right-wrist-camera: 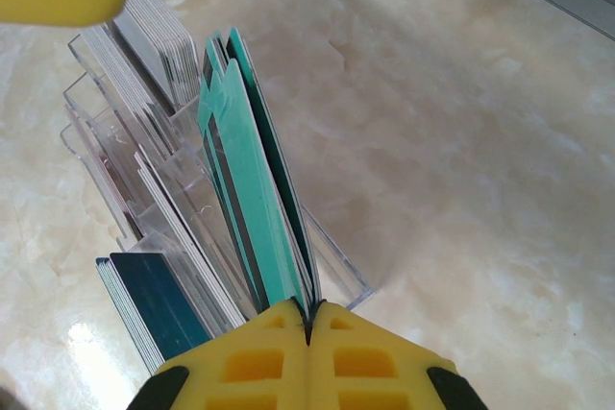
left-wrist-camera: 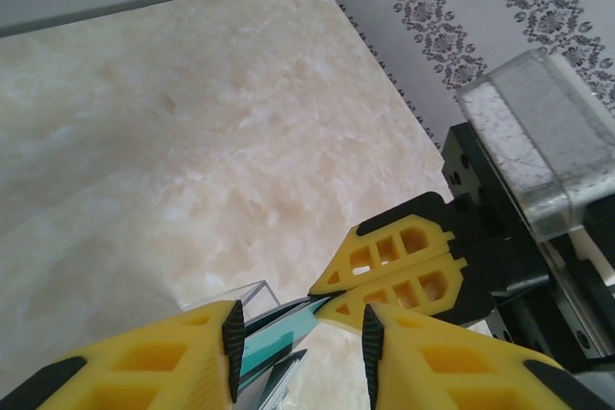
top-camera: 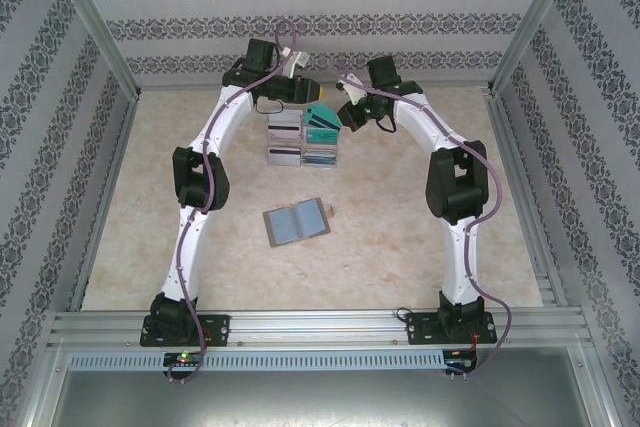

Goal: Put the credit cards into the card holder

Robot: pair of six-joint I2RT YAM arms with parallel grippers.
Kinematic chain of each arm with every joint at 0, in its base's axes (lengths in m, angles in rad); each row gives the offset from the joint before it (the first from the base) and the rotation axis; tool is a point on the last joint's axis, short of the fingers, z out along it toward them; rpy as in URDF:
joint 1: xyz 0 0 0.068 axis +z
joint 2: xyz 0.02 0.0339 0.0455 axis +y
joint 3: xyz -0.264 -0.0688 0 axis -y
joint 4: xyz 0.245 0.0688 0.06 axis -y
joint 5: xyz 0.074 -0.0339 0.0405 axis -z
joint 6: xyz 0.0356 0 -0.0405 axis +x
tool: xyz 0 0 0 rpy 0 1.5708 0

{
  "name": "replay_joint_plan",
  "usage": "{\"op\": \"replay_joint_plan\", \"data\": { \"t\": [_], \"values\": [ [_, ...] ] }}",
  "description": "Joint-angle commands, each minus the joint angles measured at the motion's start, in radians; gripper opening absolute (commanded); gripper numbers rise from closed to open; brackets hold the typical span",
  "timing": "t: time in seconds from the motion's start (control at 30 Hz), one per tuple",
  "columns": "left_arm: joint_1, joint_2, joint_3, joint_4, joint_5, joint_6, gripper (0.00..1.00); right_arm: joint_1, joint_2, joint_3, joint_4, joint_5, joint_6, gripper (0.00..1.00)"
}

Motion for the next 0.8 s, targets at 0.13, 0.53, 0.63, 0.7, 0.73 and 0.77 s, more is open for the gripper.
{"op": "replay_joint_plan", "data": {
  "t": [0.13, 0.53, 0.63, 0.7, 0.73, 0.77],
  "values": [
    [0.006, 0.057, 0.058, 0.025, 0.048, 0.089, 0.38, 0.016, 0.003, 0.009, -0.024, 0.016, -0.011, 0.0],
    [0.004, 0.071, 0.06, -0.054, 0.06, 0.166, 0.33, 0.018, 0.012, 0.025, -0.03, 0.015, -0.008, 0.0],
    [0.004, 0.066, 0.06, -0.064, 0.068, 0.173, 0.31, 0.018, 0.014, 0.032, -0.035, 0.015, -0.006, 0.0],
    [0.004, 0.065, 0.06, -0.075, 0.073, 0.181, 0.31, 0.018, 0.016, 0.035, -0.034, 0.014, -0.005, 0.0],
    [0.004, 0.064, 0.06, -0.085, 0.071, 0.191, 0.3, 0.019, 0.016, 0.036, -0.035, 0.013, -0.004, 0.0],
    [0.004, 0.063, 0.059, -0.096, 0.07, 0.199, 0.3, 0.018, 0.018, 0.038, -0.036, 0.013, -0.003, 0.0]
  ]
}}
